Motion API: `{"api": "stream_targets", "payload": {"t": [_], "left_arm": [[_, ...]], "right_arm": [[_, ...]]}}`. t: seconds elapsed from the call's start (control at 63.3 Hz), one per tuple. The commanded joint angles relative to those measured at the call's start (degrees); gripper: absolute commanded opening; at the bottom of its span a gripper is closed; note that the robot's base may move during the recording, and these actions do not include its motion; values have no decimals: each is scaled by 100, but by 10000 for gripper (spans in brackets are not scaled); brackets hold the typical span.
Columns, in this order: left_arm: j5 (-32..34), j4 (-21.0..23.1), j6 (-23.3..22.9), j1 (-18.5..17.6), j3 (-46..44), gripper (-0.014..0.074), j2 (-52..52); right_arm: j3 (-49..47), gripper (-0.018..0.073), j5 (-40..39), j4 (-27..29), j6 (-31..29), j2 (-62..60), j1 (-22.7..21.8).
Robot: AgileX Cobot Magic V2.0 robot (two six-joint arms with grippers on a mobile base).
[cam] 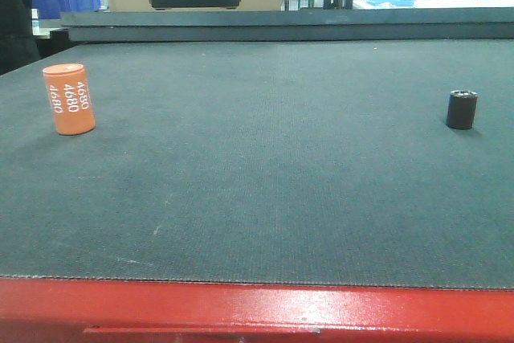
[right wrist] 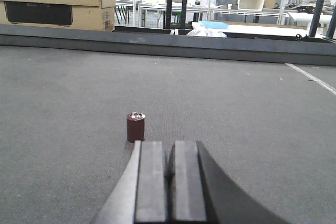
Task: Place cylindrical capacitor in blue bin on shelf
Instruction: 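Move the right gripper toward the small maroon capacitor on the table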
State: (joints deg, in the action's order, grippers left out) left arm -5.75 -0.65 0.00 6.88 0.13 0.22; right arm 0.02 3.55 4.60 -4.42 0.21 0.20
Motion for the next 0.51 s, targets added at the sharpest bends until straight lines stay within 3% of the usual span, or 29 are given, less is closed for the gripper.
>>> {"api": "stream_targets", "payload": {"t": [0.0, 0.489], "left_arm": [[110, -1, 0, 6, -13, -111, -22], [252, -1, 0, 5, -13, -111, -22]], "right_arm": [[-2, -154, -112, 21, 4, -21, -17], [-2, -154, -124, 21, 4, -21, -20]]}}
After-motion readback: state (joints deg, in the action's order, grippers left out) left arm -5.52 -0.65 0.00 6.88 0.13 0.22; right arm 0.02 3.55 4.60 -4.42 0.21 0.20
